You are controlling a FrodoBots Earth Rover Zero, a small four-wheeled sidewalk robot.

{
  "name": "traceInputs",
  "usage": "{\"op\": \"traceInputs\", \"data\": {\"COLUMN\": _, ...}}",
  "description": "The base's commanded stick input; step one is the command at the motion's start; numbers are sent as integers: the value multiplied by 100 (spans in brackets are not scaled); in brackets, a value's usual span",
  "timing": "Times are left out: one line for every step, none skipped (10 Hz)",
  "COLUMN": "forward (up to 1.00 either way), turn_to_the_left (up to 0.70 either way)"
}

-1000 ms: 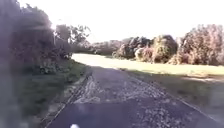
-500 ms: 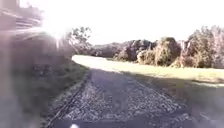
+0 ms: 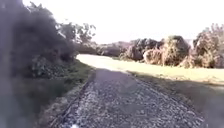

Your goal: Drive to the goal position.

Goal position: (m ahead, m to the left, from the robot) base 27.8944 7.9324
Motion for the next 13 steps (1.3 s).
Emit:
{"op": "traceInputs", "data": {"forward": 85, "turn_to_the_left": 0}}
{"op": "traceInputs", "data": {"forward": 85, "turn_to_the_left": 0}}
{"op": "traceInputs", "data": {"forward": 85, "turn_to_the_left": 0}}
{"op": "traceInputs", "data": {"forward": 85, "turn_to_the_left": 0}}
{"op": "traceInputs", "data": {"forward": 85, "turn_to_the_left": 0}}
{"op": "traceInputs", "data": {"forward": 85, "turn_to_the_left": 0}}
{"op": "traceInputs", "data": {"forward": 85, "turn_to_the_left": 0}}
{"op": "traceInputs", "data": {"forward": 85, "turn_to_the_left": 0}}
{"op": "traceInputs", "data": {"forward": 85, "turn_to_the_left": 0}}
{"op": "traceInputs", "data": {"forward": 85, "turn_to_the_left": 0}}
{"op": "traceInputs", "data": {"forward": 85, "turn_to_the_left": 0}}
{"op": "traceInputs", "data": {"forward": 85, "turn_to_the_left": 0}}
{"op": "traceInputs", "data": {"forward": 85, "turn_to_the_left": 0}}
